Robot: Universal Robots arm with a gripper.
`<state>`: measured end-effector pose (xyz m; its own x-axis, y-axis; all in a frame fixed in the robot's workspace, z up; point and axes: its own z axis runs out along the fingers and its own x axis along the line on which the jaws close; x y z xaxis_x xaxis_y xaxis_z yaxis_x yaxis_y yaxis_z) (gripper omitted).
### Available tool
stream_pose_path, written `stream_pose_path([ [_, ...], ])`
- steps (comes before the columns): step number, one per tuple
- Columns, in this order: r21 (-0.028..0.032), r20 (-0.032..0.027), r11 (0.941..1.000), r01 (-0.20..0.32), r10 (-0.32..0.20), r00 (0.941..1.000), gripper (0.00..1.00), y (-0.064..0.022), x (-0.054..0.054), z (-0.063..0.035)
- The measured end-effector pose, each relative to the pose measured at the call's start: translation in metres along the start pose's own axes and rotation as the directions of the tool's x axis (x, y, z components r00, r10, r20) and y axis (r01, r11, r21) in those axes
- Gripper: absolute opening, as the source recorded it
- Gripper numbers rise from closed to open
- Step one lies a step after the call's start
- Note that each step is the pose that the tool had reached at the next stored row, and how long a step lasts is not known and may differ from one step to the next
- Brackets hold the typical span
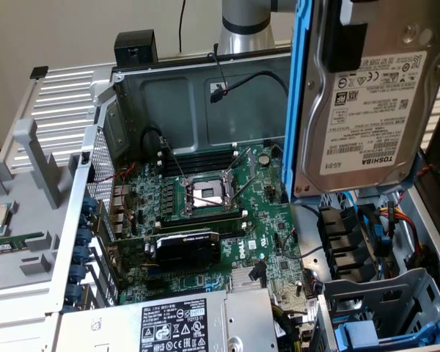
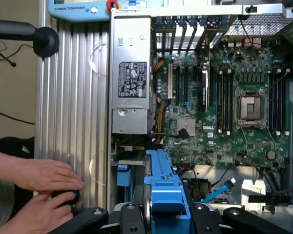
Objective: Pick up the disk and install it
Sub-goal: 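Pick up the disk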
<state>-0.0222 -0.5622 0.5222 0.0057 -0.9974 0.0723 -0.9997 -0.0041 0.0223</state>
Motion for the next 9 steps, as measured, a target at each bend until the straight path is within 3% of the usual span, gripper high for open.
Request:
stream_pose_path([
  [9, 0.0002, 0.0001, 1.0000, 0.000, 0.000, 1.0000, 0.37, -0.0031, 0.022, 0.0001],
])
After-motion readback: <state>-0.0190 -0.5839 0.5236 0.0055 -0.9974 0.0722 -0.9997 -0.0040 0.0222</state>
